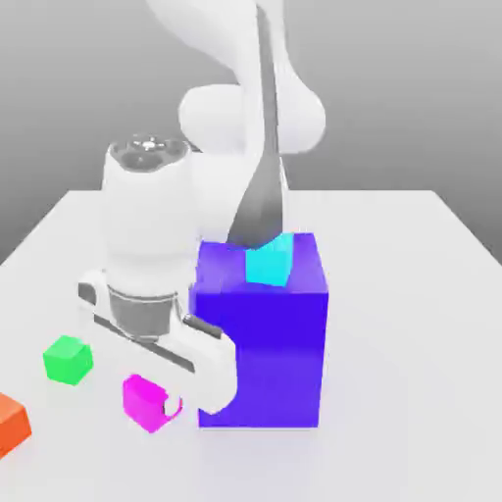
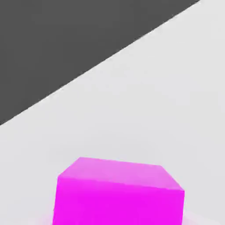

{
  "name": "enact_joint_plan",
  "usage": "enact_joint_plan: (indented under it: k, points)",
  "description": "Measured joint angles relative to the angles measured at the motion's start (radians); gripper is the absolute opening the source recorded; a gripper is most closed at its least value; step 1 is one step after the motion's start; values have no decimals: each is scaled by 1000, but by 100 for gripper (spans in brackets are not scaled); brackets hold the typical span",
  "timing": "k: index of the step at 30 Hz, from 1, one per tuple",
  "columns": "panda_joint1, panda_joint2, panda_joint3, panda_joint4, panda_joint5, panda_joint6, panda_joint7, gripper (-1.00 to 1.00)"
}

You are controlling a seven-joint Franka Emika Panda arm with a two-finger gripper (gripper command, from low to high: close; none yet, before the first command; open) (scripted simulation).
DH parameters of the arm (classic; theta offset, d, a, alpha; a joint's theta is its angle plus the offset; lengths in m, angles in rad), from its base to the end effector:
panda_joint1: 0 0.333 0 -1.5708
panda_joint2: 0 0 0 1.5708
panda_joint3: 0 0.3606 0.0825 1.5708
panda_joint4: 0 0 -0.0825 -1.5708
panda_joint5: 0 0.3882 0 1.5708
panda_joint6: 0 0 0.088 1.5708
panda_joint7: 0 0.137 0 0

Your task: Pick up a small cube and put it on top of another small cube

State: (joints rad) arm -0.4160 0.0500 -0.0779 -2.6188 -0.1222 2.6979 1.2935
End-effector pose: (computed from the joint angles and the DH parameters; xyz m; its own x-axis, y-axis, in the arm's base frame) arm 0.3906 -0.2078 0.2466 -0.1067 -0.9922 0.0642 -0.9943 0.1063 -0.0085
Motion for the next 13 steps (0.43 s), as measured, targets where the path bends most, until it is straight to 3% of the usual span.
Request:
enact_joint_plan:
  k: [3,9,10,13]
  points:
    - [-206,-95,-91,-97,54,-13,34,-100]
    - [-235,45,-80,-135,176,151,-16,-100]
    - [-241,70,-71,-134,191,175,-26,100]
    - [-241,70,-71,-134,191,175,-26,100]
